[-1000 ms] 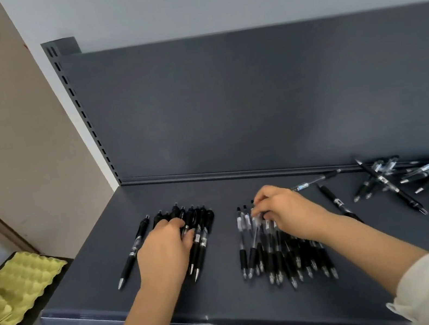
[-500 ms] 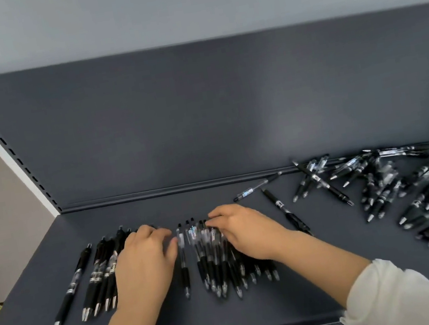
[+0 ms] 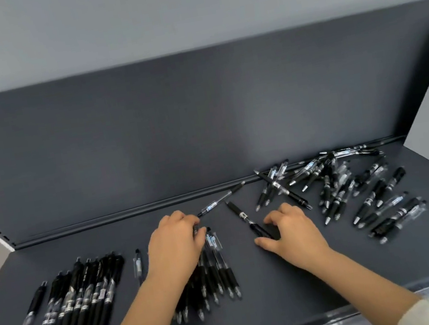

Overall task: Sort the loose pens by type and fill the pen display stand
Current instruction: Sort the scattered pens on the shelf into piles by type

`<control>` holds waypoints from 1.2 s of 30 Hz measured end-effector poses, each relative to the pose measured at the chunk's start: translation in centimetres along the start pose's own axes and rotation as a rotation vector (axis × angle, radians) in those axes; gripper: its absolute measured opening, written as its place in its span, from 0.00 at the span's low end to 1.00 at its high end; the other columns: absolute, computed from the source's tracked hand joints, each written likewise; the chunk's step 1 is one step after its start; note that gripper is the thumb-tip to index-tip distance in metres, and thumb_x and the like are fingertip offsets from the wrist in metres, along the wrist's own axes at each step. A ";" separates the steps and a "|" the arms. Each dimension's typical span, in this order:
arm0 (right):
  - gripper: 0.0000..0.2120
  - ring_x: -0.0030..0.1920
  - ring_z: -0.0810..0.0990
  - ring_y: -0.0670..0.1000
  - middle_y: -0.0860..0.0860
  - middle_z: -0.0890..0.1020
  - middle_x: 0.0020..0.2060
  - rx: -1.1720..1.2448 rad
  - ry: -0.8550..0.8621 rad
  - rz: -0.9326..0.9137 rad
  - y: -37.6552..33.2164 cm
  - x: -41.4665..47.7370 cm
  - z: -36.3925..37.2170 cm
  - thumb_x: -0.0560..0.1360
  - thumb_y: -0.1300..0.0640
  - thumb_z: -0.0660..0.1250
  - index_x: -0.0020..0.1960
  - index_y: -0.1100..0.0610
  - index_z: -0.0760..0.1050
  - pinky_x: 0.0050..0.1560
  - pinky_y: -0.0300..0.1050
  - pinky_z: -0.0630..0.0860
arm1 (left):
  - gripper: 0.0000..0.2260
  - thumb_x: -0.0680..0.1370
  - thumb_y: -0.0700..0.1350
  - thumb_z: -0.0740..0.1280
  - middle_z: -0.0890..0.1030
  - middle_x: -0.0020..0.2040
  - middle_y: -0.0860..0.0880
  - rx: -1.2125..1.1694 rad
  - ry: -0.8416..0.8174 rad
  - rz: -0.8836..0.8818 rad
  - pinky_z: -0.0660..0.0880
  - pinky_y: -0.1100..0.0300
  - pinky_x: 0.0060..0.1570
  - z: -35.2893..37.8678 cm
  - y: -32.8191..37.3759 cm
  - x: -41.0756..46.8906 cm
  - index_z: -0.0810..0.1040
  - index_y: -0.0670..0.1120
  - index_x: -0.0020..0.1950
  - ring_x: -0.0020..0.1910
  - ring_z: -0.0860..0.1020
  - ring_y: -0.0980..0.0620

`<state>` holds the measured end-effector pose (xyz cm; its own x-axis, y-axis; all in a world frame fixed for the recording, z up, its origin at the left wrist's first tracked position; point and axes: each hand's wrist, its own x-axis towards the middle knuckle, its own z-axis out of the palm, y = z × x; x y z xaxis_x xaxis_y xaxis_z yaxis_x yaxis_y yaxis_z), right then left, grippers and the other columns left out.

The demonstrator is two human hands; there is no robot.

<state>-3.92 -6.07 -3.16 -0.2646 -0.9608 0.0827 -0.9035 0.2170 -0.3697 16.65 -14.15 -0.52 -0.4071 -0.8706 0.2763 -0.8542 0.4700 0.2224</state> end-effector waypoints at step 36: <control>0.07 0.35 0.67 0.43 0.44 0.68 0.36 0.282 -0.014 -0.016 1.0 -0.3 0.2 0.74 0.54 0.67 0.46 0.52 0.70 0.43 0.40 0.63 | 0.06 0.79 0.44 0.62 0.82 0.42 0.52 -0.955 0.356 -0.296 0.78 0.66 0.40 -4.5 -1.1 -1.0 0.75 0.52 0.44 0.41 0.81 0.56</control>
<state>-4.70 -5.57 -3.71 -0.2451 -0.9663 0.0788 -0.7773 0.1473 -0.6117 19.48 -13.16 3.16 0.0254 -0.9490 0.3144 -0.2327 0.3003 0.9250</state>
